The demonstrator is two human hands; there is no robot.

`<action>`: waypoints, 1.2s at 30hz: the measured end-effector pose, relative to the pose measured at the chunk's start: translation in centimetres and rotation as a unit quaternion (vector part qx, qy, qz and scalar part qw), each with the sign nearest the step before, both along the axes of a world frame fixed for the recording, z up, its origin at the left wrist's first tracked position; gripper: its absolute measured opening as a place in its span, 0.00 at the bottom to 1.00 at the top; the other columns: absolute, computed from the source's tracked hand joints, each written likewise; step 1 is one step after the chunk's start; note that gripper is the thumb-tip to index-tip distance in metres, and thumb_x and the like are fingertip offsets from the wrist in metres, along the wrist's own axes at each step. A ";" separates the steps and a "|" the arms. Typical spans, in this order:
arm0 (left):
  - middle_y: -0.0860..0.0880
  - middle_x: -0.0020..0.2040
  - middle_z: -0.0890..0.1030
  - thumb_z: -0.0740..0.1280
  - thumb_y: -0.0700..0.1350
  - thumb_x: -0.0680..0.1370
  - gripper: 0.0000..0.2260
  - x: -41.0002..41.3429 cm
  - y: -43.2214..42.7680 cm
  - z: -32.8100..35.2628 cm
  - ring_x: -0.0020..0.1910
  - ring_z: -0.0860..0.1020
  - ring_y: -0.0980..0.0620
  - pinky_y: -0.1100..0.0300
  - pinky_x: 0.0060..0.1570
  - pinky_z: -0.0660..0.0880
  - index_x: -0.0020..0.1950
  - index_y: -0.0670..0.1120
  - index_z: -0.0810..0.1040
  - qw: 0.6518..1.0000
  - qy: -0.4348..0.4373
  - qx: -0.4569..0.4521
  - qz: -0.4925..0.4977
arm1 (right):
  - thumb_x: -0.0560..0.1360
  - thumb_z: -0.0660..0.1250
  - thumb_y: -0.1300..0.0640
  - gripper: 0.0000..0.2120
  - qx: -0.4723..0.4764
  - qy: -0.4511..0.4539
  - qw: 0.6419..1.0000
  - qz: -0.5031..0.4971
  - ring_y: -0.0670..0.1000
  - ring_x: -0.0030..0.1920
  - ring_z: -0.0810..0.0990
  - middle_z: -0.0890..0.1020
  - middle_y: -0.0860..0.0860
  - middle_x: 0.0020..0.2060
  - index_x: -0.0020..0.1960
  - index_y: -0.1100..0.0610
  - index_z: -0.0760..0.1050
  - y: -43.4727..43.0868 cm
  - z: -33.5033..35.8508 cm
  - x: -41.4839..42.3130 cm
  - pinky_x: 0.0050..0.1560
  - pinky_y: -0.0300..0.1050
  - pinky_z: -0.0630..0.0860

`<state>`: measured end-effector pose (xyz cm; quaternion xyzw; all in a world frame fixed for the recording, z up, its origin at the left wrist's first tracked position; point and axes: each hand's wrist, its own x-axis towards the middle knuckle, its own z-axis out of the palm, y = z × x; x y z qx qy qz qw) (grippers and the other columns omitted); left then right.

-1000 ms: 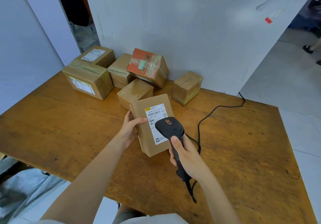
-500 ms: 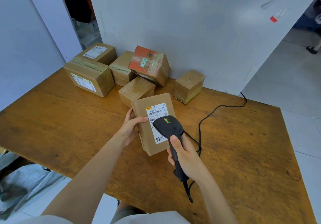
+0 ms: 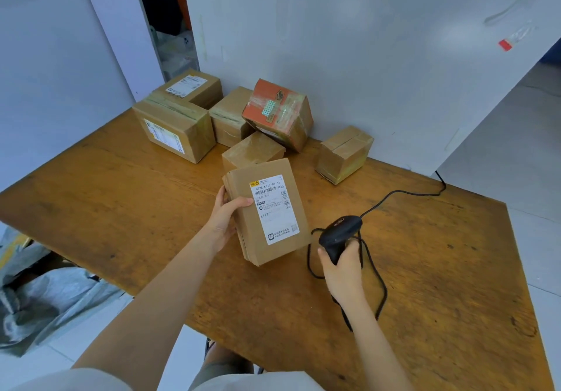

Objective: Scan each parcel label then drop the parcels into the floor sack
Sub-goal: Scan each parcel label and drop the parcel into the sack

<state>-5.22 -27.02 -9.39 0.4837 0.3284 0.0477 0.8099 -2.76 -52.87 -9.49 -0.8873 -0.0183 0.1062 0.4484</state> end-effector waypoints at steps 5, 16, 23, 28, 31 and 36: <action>0.51 0.64 0.75 0.76 0.47 0.62 0.48 -1.3 0.8 0.1 0.59 0.75 0.50 0.45 0.57 0.73 0.77 0.60 0.54 1.000 0.014 -0.002 0.024 | 0.74 0.67 0.43 0.27 -0.259 0.000 0.966 0.027 0.59 0.63 0.71 0.72 0.56 0.60 0.63 0.59 0.65 0.8 -3.5 0.7 0.58 0.58 0.71; 0.50 0.61 0.74 0.75 0.44 0.67 0.48 -1.6 -0.2 0.1 0.56 0.74 0.47 0.37 0.49 0.76 0.76 0.66 0.48 0.998 0.024 -0.044 0.028 | 0.72 0.68 0.43 0.34 -0.322 -0.033 0.946 -0.008 0.59 0.65 0.63 0.67 0.56 0.65 0.71 0.55 0.59 1.4 -3.9 0.2 0.62 0.57 0.64; 0.46 0.67 0.68 0.79 0.46 0.57 0.50 0.1 -2.1 0.6 0.62 0.71 0.40 0.26 0.48 0.72 0.72 0.65 0.54 0.989 0.000 -0.116 0.094 | 0.82 0.53 0.44 0.25 0.105 -0.051 0.992 0.044 0.39 0.71 0.60 0.65 0.46 0.74 0.77 0.47 0.55 4.3 0.2 -2.4 0.72 0.43 0.57; 0.48 0.72 0.61 0.79 0.48 0.63 0.43 -0.4 -2.3 0.7 0.68 0.64 0.41 0.29 0.65 0.60 0.68 0.56 0.53 0.984 0.029 -0.091 0.148 | 0.82 0.55 0.50 0.25 0.185 -0.052 0.981 0.019 0.47 0.71 0.67 0.70 0.48 0.70 0.77 0.48 0.54 6.8 2.6 -1.7 0.70 0.56 0.67; 0.48 0.68 0.65 0.78 0.51 0.59 0.44 -2.7 -0.2 1.2 0.63 0.69 0.47 0.40 0.63 0.62 0.67 0.54 0.55 0.986 0.049 -0.066 0.146 | 0.83 0.54 0.56 0.22 0.183 -0.050 0.981 0.035 0.49 0.69 0.69 0.71 0.50 0.69 0.76 0.52 0.57 8.7 3.0 -1.5 0.69 0.57 0.68; 0.47 0.67 0.65 0.77 0.55 0.61 0.41 -8.4 6.0 1.8 0.65 0.67 0.45 0.39 0.69 0.59 0.68 0.50 0.59 0.986 0.083 -0.056 0.130 | 0.83 0.53 0.55 0.22 0.169 -0.049 0.980 0.090 0.48 0.69 0.68 0.70 0.49 0.70 0.76 0.51 0.58 13.7 3.1 -3.1 0.70 0.50 0.67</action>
